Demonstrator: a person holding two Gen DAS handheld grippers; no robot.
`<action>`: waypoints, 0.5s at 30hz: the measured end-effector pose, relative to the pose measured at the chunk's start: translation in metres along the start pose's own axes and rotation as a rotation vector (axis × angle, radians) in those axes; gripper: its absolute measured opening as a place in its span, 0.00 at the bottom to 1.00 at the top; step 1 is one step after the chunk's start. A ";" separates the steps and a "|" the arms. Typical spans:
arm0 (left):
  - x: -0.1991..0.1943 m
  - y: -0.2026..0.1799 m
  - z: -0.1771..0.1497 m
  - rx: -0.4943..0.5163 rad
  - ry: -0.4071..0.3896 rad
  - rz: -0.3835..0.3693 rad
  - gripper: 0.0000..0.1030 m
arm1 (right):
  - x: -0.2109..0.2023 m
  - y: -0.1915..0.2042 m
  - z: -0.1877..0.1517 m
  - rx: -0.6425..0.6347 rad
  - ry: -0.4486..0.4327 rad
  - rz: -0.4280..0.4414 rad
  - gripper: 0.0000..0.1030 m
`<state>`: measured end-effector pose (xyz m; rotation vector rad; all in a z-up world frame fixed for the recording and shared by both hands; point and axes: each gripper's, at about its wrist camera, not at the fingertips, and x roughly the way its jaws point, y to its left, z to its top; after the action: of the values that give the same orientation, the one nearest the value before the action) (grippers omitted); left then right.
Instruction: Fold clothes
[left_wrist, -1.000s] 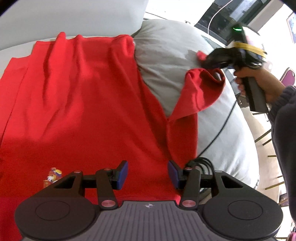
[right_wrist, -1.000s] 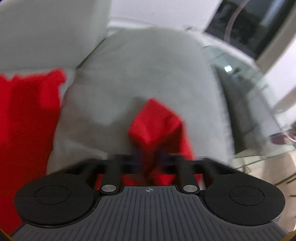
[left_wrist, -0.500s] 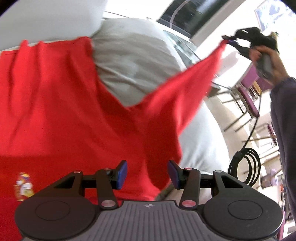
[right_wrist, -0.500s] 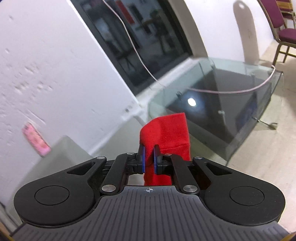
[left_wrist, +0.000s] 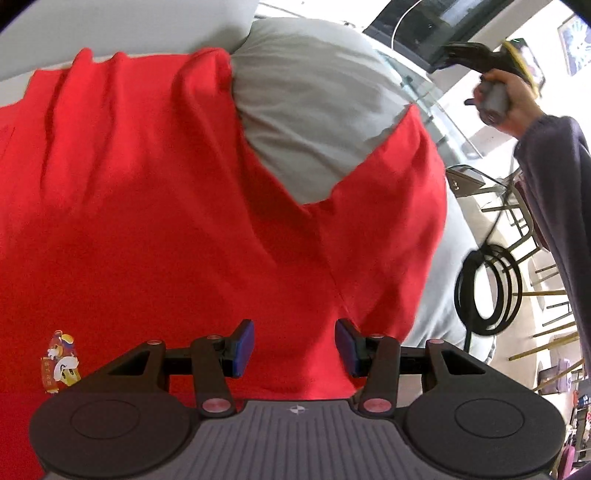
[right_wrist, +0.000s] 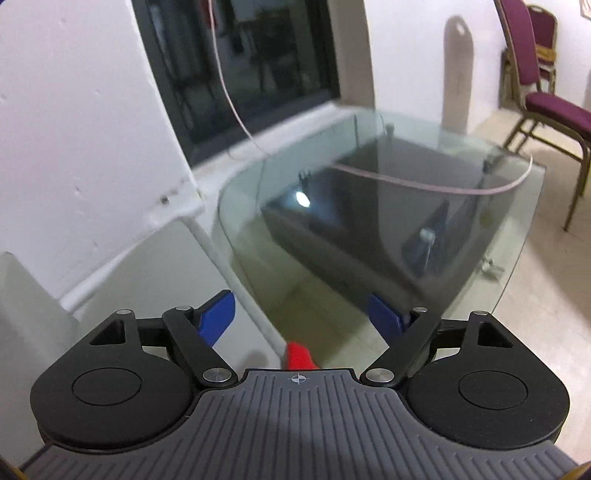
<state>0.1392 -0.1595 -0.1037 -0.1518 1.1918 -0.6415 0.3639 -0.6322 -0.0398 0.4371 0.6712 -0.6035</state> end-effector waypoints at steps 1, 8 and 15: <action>0.002 0.000 0.000 0.001 0.006 0.001 0.45 | -0.006 -0.006 -0.002 -0.010 -0.008 0.014 0.81; -0.010 -0.007 -0.021 0.099 -0.016 0.127 0.45 | -0.078 -0.072 -0.066 -0.002 0.110 0.146 0.67; -0.051 0.021 -0.064 0.065 -0.129 0.301 0.37 | -0.118 -0.101 -0.184 0.018 0.422 0.341 0.58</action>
<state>0.0791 -0.1010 -0.0960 0.0404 1.0416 -0.3989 0.1436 -0.5611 -0.1068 0.6893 0.9665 -0.1917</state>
